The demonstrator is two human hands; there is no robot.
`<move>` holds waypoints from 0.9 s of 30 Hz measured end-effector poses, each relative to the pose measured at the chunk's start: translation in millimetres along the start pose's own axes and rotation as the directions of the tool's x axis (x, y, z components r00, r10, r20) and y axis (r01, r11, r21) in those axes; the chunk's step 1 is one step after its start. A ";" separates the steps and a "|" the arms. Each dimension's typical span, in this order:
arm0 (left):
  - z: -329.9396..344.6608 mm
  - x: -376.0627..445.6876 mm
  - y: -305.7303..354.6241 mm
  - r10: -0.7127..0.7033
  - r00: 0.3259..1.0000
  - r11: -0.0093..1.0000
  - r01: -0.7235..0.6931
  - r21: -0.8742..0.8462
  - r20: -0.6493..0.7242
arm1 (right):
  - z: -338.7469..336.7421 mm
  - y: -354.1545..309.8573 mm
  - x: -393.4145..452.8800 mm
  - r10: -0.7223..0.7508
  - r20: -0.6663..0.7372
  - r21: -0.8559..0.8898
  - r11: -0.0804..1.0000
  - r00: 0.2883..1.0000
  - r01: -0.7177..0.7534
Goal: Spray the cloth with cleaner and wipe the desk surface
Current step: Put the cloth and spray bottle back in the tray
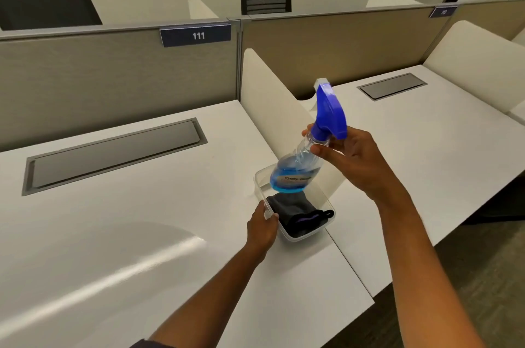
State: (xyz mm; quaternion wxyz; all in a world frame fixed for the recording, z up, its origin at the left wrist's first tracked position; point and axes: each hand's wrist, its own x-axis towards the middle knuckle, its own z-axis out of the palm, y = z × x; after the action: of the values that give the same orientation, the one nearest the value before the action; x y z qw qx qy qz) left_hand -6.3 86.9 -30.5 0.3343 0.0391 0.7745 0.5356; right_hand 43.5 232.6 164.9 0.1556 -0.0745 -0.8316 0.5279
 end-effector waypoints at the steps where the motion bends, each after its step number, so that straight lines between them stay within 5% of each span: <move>1: 0.3 0.5 0.8 -0.007 1.000 1.000 0.007 0.008 -0.007 | 2.5 6.1 6.3 0.006 0.011 -0.010 1.000 1.000 -0.005; 27: -5.6 5.6 3.4 -0.086 0.995 0.996 0.085 0.034 0.041 | 42.0 100.0 70.0 0.309 0.149 -0.057 0.951 0.940 -0.303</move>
State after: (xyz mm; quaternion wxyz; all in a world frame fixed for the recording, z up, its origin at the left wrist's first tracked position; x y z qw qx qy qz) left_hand -14.8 86.2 -29.1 0.3725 0.0226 0.7767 0.5075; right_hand -40.5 260.0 70.8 0.0050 -0.1640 -0.8282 0.5359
